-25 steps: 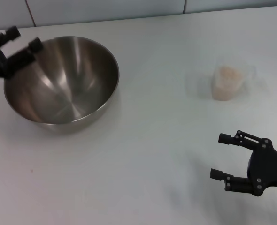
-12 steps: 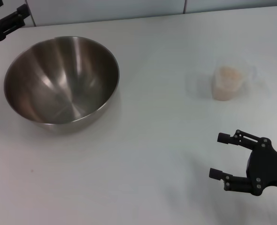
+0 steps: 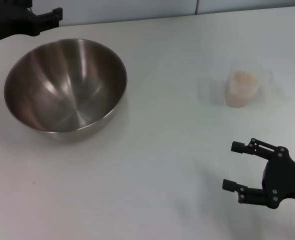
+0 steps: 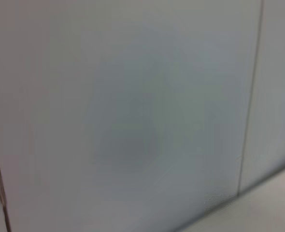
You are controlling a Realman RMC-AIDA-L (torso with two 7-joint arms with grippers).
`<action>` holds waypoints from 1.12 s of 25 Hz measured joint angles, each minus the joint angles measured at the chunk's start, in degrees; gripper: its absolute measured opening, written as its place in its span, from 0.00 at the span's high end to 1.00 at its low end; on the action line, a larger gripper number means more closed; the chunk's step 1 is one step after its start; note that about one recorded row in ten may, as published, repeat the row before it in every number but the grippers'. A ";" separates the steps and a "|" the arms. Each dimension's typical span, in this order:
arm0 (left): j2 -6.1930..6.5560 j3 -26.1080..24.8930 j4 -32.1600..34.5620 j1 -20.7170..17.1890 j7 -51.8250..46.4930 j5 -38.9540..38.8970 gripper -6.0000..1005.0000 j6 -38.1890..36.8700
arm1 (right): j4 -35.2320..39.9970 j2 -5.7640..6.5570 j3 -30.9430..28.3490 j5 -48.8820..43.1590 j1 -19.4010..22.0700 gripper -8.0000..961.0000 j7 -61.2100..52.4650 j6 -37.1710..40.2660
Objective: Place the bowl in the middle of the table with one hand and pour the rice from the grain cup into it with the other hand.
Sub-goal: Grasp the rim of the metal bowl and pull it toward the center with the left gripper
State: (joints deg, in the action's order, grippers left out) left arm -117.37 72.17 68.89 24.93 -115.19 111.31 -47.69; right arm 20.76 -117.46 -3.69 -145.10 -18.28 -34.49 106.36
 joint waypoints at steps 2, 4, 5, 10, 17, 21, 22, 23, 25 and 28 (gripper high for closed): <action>-0.36 -1.93 0.71 1.21 -3.30 4.16 0.20 -2.26 | -0.01 0.00 0.00 0.00 -0.10 0.13 0.00 0.00; -0.89 -5.14 1.61 3.24 -8.42 10.63 0.20 -5.83 | -0.02 0.00 0.00 0.00 -0.19 0.13 0.00 0.00; -0.99 -7.25 1.91 4.51 -10.87 13.79 0.20 -7.87 | -0.02 0.00 0.00 0.00 -0.20 0.13 0.00 0.00; -0.75 -15.12 0.66 8.73 -14.49 22.82 0.20 -15.89 | -0.02 0.02 0.00 0.00 -0.23 0.13 0.14 -0.01; -0.33 -21.07 -4.43 11.85 -14.26 31.41 0.20 -19.90 | -0.02 0.04 0.00 0.00 -0.30 0.13 0.31 -0.02; 0.35 -21.44 -6.72 11.97 -13.93 32.00 0.20 -19.41 | -0.02 0.04 0.00 0.00 -0.34 0.13 0.38 -0.02; 0.76 -21.51 -8.05 12.19 -13.74 32.20 0.20 -19.20 | -0.01 0.04 0.00 0.00 -0.35 0.13 0.38 -0.02; 0.76 -21.51 -8.05 12.19 -13.74 32.20 0.20 -19.20 | -0.01 0.04 0.00 0.00 -0.35 0.13 0.39 -0.02; 1.26 -21.61 -9.75 12.62 -13.51 32.34 0.20 -19.17 | -0.02 0.04 0.00 0.00 -0.35 0.13 0.40 -0.01; 1.85 -21.75 -13.25 13.71 -12.22 32.75 0.20 -19.08 | -0.01 0.04 0.00 0.00 -0.39 0.13 0.41 -0.02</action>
State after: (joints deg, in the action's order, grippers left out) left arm -115.52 50.42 55.65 38.63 -127.41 144.06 -66.77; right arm 20.74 -117.42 -3.69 -145.11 -18.67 -34.08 106.34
